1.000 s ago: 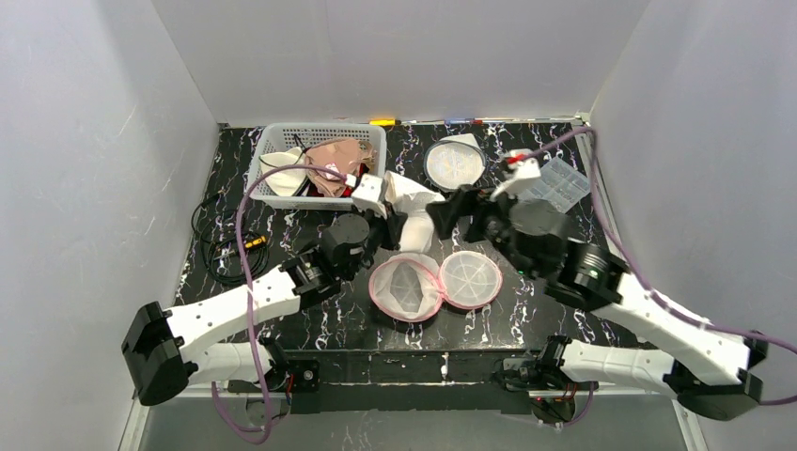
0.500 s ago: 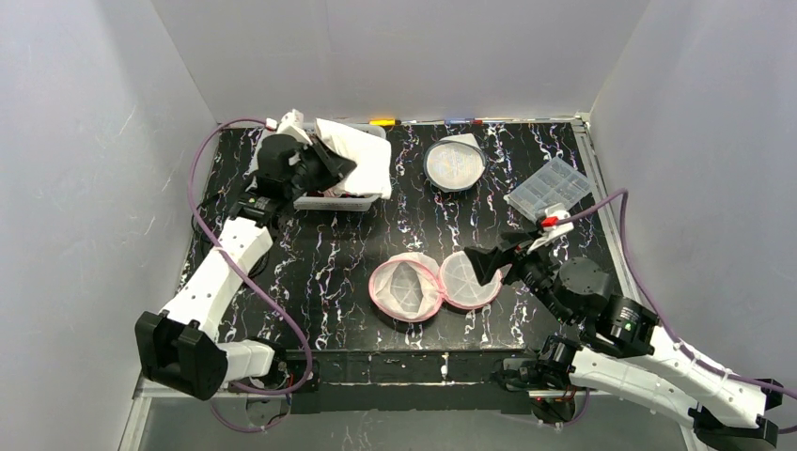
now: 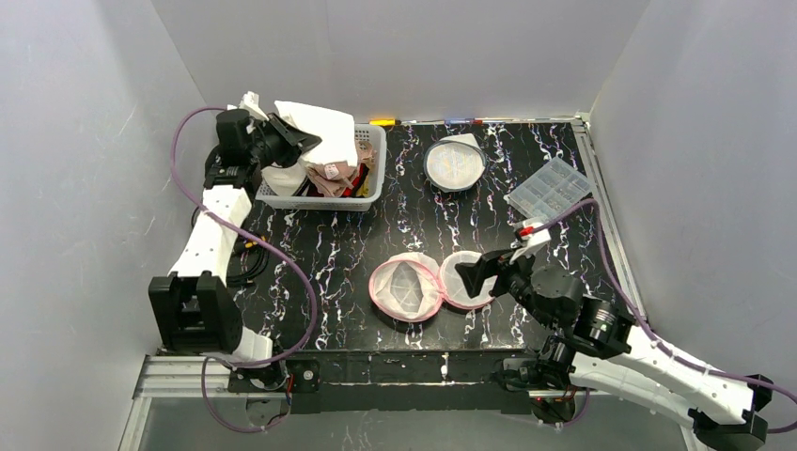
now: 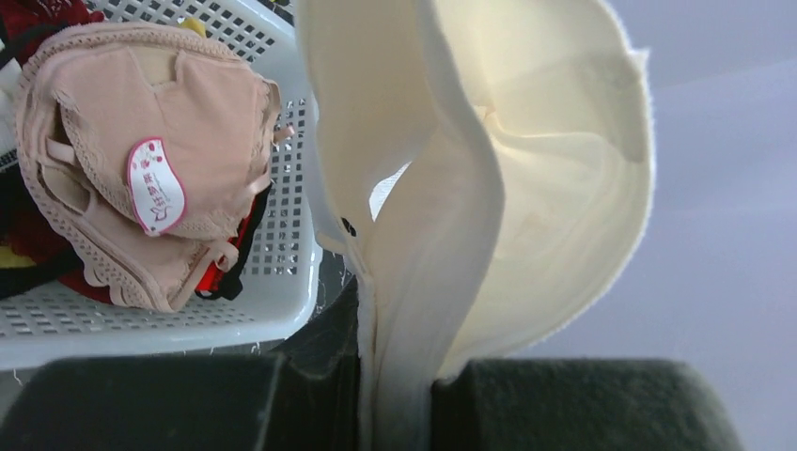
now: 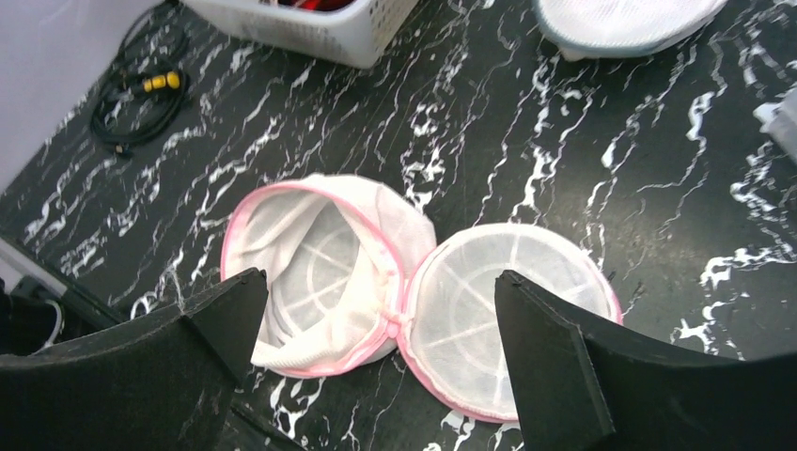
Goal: Unzip the laundry bag and remove the bra
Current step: Pick up the bra from the laundry bag, then place the bra in the bin.
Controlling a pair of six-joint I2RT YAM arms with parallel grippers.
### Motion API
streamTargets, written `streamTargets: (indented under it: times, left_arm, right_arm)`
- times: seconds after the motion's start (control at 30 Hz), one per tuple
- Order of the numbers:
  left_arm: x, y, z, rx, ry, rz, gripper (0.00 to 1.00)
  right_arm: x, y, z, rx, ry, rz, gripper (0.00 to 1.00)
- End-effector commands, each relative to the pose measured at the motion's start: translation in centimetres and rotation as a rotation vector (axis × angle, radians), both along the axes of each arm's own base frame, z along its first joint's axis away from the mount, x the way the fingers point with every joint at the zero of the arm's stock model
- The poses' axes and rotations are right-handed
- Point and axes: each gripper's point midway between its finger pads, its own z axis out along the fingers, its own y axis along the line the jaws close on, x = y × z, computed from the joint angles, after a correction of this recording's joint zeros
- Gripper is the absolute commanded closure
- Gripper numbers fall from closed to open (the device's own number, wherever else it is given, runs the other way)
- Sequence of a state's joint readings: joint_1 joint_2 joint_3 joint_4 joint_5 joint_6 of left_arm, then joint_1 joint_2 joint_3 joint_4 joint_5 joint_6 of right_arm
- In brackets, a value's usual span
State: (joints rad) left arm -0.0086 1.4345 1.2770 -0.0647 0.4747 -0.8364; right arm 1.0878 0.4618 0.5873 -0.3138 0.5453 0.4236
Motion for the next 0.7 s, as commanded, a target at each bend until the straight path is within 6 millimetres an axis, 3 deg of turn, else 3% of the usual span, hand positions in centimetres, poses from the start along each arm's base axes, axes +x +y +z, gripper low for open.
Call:
streamTargets:
  times: [0.0,0.2,0.3,0.47,0.67]
  left_arm:
    - [1.0,1.0,0.1,0.033,0.004,-0.041,1.0]
    - [4.2,4.4,-4.9,0.23,0.103,0.053,1.0]
    - [5.8,5.6,-5.6,0.261,0.056,0.095,1.0]
    - [8.4,4.3,-6.2,0.181,-0.049,0.02,1.0]
    - [9.6,5.3,-11.1,0.192,0.047,0.023,1.0]
  right_arm:
    - [-0.3,2.3,-1.1,0.008,0.039,0.071,0.01]
    - [0.3,1.8,-3.8,-0.06,0.093,0.006,0.01]
    - [0.2,1.9,-3.9,-0.042,0.081,0.018,0.01]
    - [0.4,1.0,-4.9,-0.041,0.091,-0.028,0.01]
    - [0.3,1.2,-5.3,-0.02,0.089,-0.023,0.01]
